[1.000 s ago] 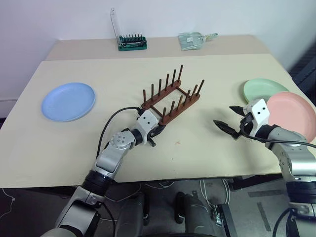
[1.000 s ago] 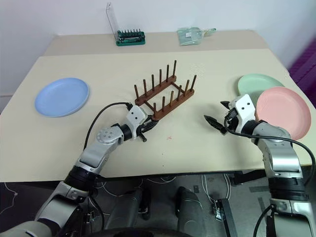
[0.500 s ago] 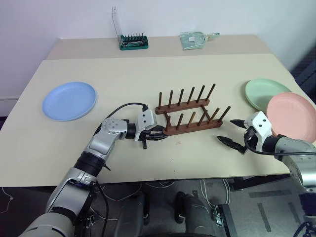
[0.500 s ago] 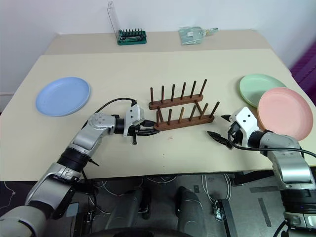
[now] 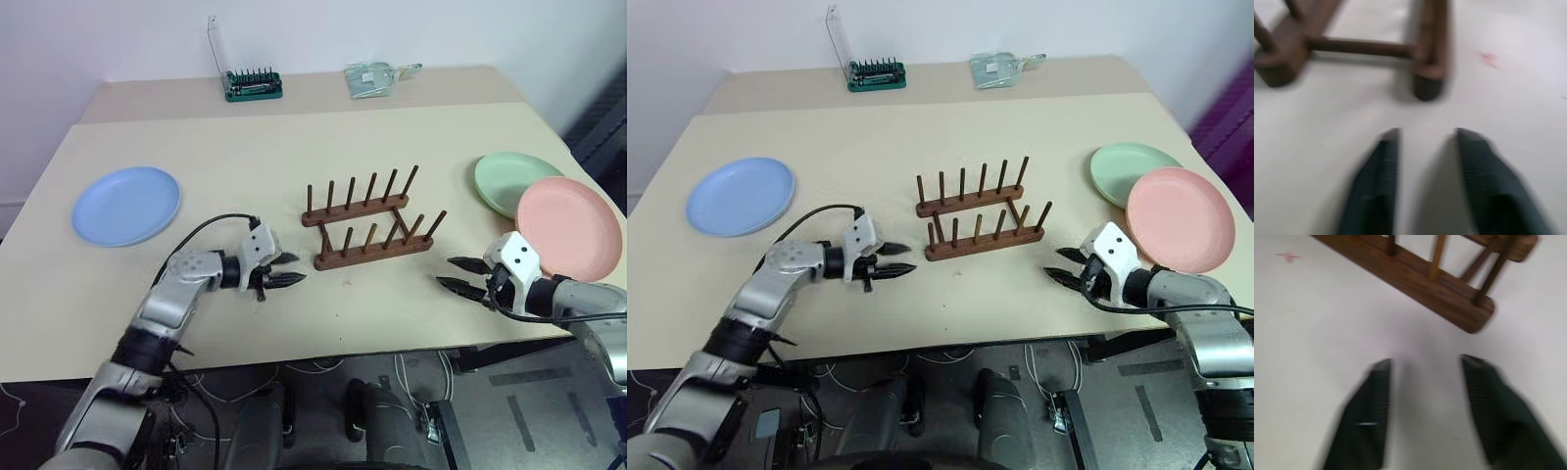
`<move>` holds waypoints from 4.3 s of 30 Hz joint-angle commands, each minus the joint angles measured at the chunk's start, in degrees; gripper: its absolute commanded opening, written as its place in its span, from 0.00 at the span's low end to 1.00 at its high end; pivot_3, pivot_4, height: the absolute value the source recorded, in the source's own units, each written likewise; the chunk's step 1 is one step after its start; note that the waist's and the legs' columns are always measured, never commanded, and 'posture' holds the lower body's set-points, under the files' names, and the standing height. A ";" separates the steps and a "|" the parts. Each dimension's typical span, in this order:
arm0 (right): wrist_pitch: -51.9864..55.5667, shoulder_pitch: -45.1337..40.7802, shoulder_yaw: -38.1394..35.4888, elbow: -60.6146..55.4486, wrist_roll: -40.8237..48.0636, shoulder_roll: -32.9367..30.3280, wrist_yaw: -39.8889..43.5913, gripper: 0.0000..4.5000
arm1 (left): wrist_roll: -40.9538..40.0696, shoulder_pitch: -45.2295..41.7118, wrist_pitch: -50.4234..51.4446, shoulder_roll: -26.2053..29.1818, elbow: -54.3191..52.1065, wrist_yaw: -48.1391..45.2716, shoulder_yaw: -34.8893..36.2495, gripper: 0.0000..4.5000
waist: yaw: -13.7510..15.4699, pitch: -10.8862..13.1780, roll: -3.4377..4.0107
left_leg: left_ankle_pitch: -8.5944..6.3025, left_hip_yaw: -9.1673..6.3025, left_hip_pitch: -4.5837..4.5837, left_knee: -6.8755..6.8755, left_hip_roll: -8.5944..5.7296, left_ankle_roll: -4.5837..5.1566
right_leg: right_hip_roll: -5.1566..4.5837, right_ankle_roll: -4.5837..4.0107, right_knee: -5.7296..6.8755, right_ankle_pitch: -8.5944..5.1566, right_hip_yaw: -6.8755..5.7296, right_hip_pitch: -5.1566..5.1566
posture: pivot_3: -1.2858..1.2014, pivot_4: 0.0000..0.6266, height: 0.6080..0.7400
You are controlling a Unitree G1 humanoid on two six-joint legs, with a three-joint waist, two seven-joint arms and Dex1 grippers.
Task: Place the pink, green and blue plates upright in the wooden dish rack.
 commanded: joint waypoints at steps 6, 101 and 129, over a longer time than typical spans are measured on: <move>-1.07 -6.69 7.48 4.41 -8.57 2.50 -5.98 0.01 | 9.54 -1.17 1.72 -6.08 -1.67 10.89 -8.40 0.08 | 1.55 -0.02 -0.01 | -0.09 0.02 -0.03 0.10 -0.06 -0.15 | -0.09 0.01 -0.05 0.00 -0.01 0.07 | 0.52 0.24 0.92; 28.18 -44.67 -14.04 26.01 31.86 8.86 -10.64 0.00 | -2.68 2.97 0.64 -13.26 -9.49 13.21 -1.24 0.08 | 1.37 -0.66 -0.26 | -0.10 0.30 -0.15 0.08 -0.02 0.19 | -0.09 0.00 0.07 0.13 0.08 -0.26 | 0.52 0.24 0.92; -21.15 -32.81 5.52 47.20 -13.67 -7.76 -7.35 0.65 | -2.34 1.63 0.58 -12.98 -8.45 12.06 -2.12 0.08 | -0.54 -0.67 -0.15 | -0.09 0.46 -0.05 0.05 0.00 0.18 | -0.10 0.04 0.09 0.03 0.17 -0.29 | 0.52 0.24 0.92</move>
